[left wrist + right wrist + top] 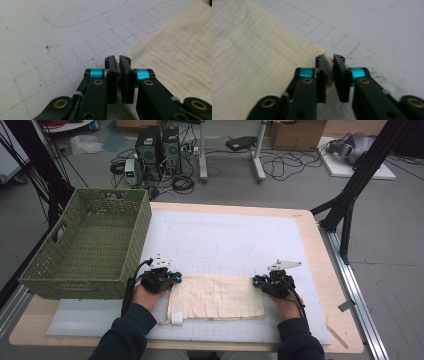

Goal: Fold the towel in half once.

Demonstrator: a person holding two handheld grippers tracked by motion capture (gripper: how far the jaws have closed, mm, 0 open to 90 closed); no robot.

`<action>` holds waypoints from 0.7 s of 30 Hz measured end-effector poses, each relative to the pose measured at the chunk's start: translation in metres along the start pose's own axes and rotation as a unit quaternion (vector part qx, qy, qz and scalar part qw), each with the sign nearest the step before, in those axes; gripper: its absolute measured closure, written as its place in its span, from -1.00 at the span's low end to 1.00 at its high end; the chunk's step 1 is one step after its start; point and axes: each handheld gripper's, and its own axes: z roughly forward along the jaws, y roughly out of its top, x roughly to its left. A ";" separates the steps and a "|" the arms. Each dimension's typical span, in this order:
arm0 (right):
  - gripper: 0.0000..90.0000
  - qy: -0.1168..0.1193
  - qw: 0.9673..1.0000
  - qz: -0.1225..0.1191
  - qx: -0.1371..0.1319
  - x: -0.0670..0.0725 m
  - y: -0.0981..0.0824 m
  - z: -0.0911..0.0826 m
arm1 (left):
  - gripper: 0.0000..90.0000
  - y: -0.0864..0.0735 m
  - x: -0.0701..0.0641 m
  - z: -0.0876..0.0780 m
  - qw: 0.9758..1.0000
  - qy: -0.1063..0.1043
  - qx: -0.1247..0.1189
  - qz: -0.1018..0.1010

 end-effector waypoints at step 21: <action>0.91 -0.059 0.997 -0.020 -0.052 -0.019 0.043 0.015 | 0.91 0.037 0.036 0.006 0.991 0.066 -0.112 -0.024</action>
